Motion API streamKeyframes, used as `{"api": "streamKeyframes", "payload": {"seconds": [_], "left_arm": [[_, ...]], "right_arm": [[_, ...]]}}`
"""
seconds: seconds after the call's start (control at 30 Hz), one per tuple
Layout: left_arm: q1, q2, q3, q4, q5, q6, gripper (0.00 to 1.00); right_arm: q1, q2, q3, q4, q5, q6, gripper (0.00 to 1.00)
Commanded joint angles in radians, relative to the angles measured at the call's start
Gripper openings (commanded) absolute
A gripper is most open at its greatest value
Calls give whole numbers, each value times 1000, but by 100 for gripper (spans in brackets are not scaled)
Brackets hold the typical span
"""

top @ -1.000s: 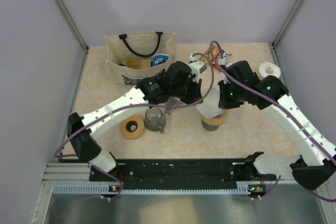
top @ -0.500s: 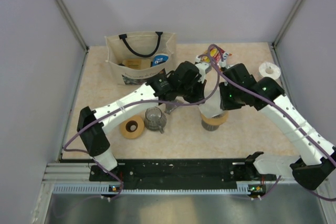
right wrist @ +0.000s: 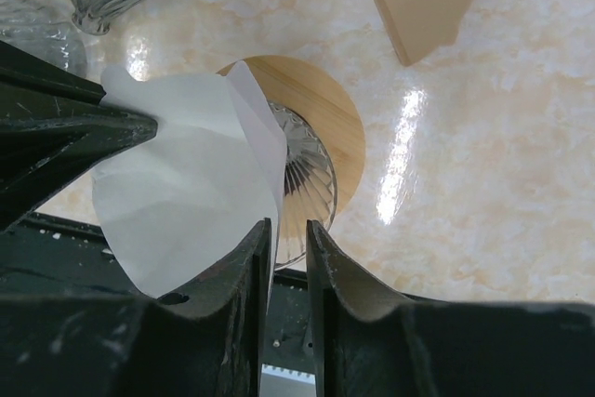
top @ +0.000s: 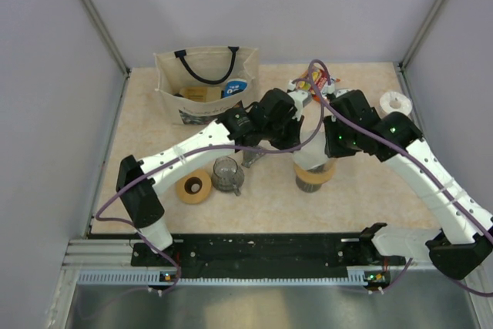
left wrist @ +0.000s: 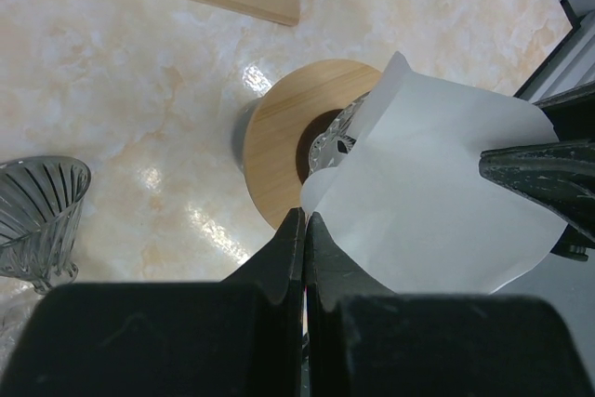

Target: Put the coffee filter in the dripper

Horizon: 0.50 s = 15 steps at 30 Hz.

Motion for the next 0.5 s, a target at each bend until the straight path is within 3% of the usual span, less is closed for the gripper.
{"api": "streamKeyframes", "payload": {"seconds": [0.0, 0.23, 0.47], "left_arm": [[-4, 4, 51, 7, 1, 12, 0], [-4, 16, 57, -1, 3, 16, 0], [-4, 39, 72, -8, 23, 20, 0]], "right_arm": [[-3, -28, 42, 29, -35, -14, 22], [-3, -49, 11, 26, -24, 3, 8], [-48, -48, -50, 34, -43, 2, 5]]}}
